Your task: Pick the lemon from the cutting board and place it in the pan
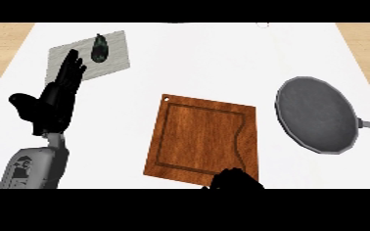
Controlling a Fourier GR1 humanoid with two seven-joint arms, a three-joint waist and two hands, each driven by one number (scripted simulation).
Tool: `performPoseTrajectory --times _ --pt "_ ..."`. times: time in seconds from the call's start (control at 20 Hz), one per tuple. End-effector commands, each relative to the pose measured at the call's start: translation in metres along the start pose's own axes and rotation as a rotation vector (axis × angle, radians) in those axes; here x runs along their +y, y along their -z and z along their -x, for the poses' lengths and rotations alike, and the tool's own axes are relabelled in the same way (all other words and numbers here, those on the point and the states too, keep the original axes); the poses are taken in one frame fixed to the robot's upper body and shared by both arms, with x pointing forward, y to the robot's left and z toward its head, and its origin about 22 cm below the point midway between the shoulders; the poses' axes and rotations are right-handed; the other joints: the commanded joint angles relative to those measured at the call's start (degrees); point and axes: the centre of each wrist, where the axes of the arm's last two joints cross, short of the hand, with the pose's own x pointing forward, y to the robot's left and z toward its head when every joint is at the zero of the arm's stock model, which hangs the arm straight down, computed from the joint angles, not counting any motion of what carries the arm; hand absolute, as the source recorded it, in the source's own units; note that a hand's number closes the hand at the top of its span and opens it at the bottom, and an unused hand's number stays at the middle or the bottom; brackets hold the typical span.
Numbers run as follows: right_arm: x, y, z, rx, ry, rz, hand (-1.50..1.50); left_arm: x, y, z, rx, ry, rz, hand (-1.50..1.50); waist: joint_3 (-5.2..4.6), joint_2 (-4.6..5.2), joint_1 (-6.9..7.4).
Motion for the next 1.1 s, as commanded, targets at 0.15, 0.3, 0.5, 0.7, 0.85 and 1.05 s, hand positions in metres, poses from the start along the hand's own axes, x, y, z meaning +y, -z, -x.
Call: performPoseTrajectory --times 0.15,0.3,0.5,0.7,0.85,1.05 --pt "-0.071 0.084 0.089 0.151 -0.009 0.208 1.50 -0.004 0.001 0.002 0.014 -0.018 0.012 0.00 0.06 0.36 0.67" --pt "-0.090 0.118 0.138 0.194 -0.055 0.220 1.50 -0.007 -0.004 0.002 0.007 -0.002 0.036 0.00 0.11 0.09 1.40" --pt "-0.088 0.154 0.197 0.256 -0.008 0.196 1.50 -0.001 0.005 -0.008 -0.024 -0.006 0.035 0.00 0.16 0.19 1.89" --pt "-0.087 0.183 0.248 0.274 0.000 0.171 1.50 -0.006 -0.003 0.001 0.009 -0.010 0.041 0.00 0.08 0.01 2.40" --pt "-0.072 0.183 0.262 0.271 0.179 0.125 1.50 -0.003 0.000 0.003 0.011 -0.017 0.038 0.00 0.17 0.16 2.15" --pt "-0.061 0.191 0.286 0.369 0.281 -0.144 -1.50 -0.005 -0.001 0.002 -0.013 -0.012 0.036 0.00 0.07 0.17 2.86"
